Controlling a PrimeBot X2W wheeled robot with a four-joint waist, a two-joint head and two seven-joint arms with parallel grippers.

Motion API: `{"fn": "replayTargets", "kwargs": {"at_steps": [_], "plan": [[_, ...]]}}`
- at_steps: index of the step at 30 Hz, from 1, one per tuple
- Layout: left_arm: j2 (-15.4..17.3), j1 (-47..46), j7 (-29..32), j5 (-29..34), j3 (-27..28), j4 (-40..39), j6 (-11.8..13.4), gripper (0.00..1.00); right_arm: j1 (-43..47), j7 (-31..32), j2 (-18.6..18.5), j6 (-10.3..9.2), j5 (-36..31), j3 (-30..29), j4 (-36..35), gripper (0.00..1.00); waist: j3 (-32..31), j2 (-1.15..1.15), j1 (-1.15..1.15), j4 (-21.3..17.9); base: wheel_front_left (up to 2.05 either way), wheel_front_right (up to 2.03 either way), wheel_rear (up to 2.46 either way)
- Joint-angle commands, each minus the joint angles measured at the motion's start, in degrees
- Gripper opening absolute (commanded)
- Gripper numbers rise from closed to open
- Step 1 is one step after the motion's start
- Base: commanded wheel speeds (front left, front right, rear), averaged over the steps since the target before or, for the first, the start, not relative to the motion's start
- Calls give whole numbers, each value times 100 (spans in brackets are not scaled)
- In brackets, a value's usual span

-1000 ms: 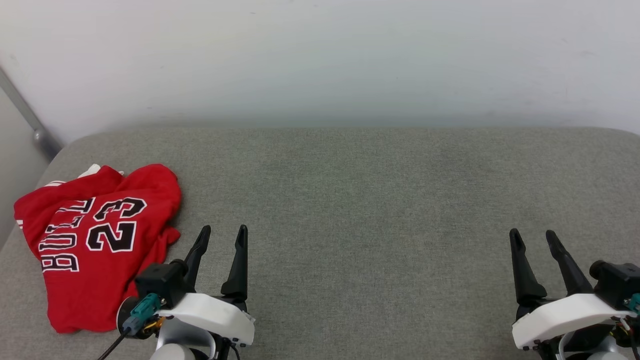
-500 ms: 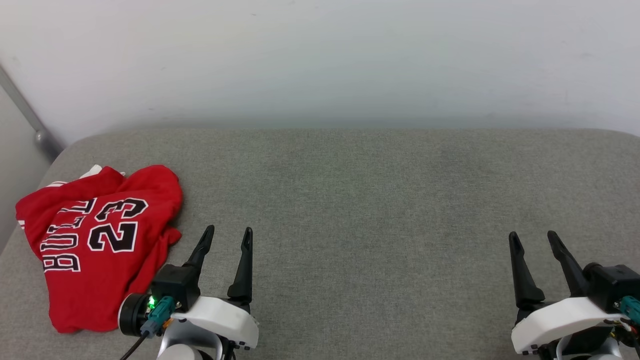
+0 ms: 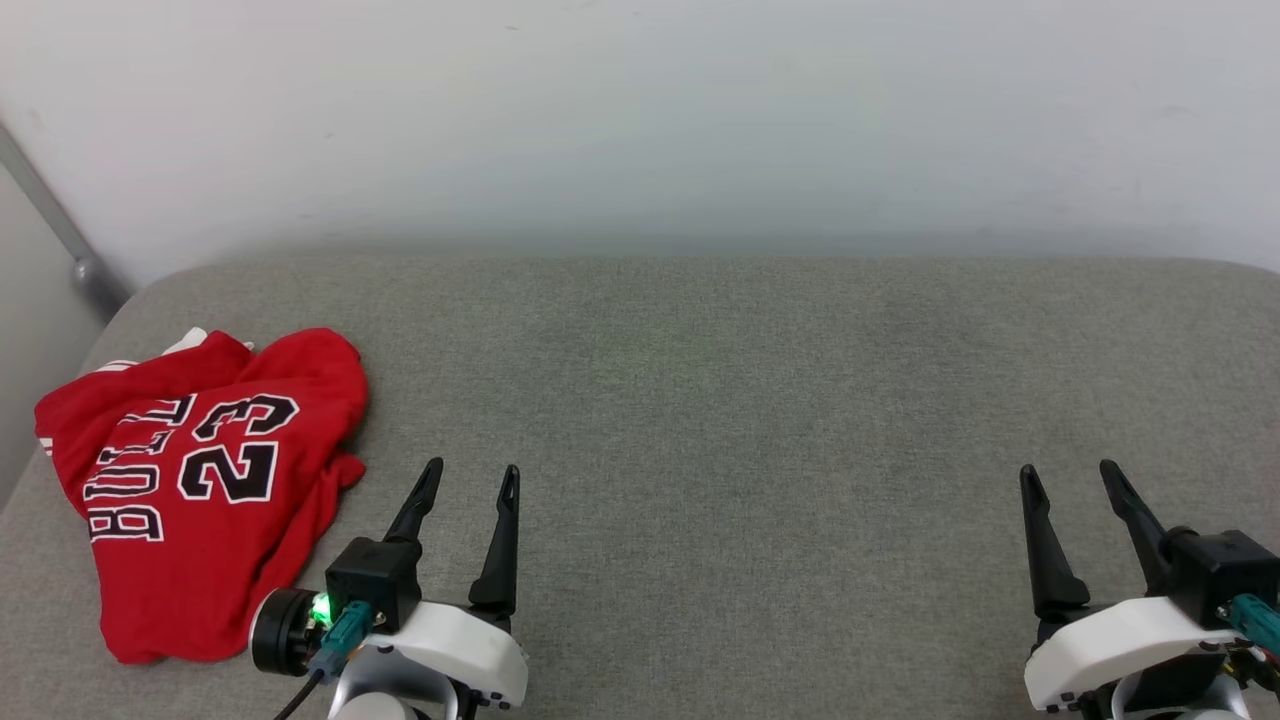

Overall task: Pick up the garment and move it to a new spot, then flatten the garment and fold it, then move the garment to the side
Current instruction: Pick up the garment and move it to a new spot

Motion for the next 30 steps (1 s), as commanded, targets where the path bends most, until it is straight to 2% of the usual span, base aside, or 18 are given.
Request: {"fn": "replayTargets", "kwargs": {"at_steps": [1,14,24,30], "plan": [[-6,-75,-50,97,1,14,-13,100,41,-48,-13,0,-123,-10,-25,100,0,0,0,3,0,0,0],[-90,-107,-184,499,44,241,-49,100,59,-147,-12,0,-488,-70,35,100,-4,0,0,38,0,0,0],[-142,-134,-171,397,134,353,-87,100,43,-180,-12,-1,-371,-82,135,100,-17,0,0,103,0,0,0],[-160,-181,-171,354,206,432,-68,100,70,-183,-10,-1,-370,-72,133,100,-42,0,0,335,0,0,0]]}}
